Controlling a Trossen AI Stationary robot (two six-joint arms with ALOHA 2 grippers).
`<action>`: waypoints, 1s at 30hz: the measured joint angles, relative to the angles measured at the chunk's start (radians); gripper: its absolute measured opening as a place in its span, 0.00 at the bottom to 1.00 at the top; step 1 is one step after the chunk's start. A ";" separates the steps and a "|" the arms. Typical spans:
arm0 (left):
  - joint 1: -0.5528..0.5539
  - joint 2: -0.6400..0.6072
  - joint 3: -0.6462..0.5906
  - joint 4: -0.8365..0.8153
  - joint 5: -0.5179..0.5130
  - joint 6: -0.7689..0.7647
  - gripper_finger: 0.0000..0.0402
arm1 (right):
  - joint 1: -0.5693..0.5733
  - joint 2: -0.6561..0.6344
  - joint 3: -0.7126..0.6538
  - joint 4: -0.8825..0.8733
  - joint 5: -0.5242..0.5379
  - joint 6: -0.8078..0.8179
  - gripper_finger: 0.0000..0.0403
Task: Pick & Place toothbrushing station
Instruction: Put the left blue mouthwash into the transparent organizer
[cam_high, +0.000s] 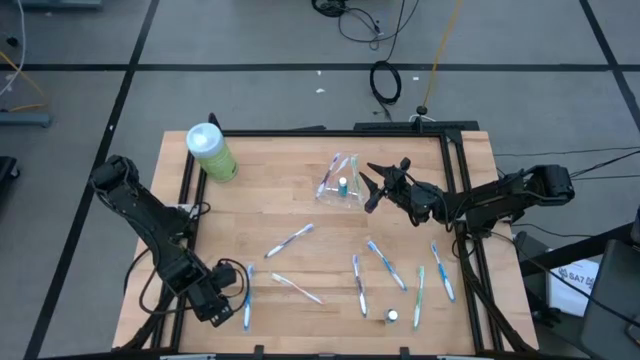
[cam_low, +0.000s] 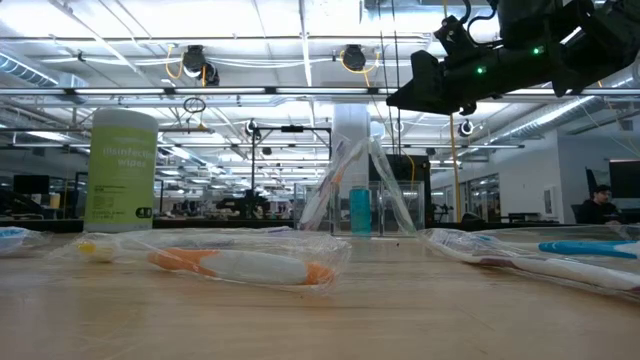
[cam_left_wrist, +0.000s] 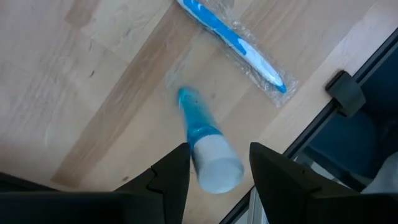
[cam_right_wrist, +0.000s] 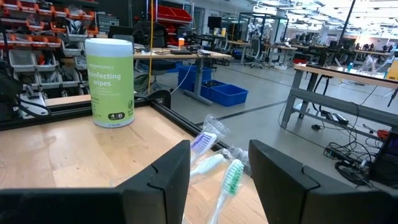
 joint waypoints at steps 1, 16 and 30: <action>0.000 0.000 0.000 0.000 0.000 0.000 0.42 | 0.000 0.000 0.000 0.000 0.000 0.000 0.39; 0.000 -0.002 0.001 0.002 0.011 0.019 0.27 | 0.000 0.000 0.000 0.000 0.000 0.000 0.39; 0.078 -0.003 0.001 0.019 -0.073 0.179 0.23 | -0.001 0.000 0.000 0.008 0.000 0.003 0.39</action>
